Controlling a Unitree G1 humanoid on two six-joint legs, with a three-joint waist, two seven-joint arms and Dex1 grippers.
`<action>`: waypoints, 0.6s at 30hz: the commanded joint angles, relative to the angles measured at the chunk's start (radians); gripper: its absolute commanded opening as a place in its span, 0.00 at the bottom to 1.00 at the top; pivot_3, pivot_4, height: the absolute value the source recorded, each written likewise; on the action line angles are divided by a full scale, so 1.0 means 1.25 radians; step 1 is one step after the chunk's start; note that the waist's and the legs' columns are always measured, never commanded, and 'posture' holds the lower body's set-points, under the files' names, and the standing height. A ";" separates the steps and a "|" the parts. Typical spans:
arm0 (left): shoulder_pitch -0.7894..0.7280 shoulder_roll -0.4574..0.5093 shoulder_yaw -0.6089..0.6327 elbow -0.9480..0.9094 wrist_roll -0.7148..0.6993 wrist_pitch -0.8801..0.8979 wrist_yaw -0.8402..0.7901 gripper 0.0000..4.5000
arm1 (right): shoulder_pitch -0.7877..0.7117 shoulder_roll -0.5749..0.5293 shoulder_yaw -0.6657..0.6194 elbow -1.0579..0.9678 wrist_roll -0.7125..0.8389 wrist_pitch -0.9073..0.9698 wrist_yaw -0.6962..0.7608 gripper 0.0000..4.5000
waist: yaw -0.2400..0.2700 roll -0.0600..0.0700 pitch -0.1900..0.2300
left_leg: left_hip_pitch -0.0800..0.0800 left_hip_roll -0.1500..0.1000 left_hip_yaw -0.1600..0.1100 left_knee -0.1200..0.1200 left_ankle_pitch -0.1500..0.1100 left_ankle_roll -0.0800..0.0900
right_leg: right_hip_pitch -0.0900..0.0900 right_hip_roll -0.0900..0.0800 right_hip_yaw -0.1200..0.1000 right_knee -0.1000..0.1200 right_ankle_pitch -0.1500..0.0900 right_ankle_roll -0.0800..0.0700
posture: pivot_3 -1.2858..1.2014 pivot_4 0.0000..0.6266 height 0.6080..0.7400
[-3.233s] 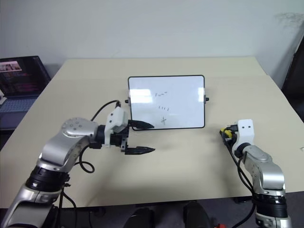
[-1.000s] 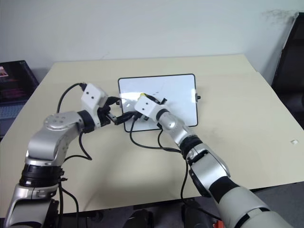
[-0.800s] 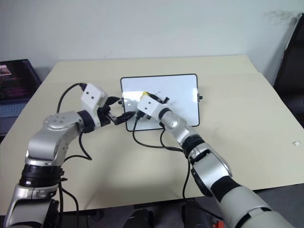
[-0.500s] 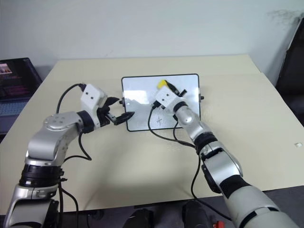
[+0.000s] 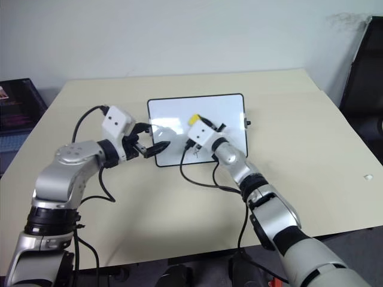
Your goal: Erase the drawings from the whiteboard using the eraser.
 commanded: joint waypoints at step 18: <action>-0.017 -0.010 0.014 -0.020 -0.007 -0.010 0.002 1.00 | -0.024 -0.044 -0.067 -0.014 0.026 0.100 -0.065 0.28 | 0.009 0.000 0.000 | -0.002 -0.001 0.000 0.001 0.000 0.000 | 0.000 -0.001 0.000 -0.001 0.002 0.000 | 0.52 0.24 1.00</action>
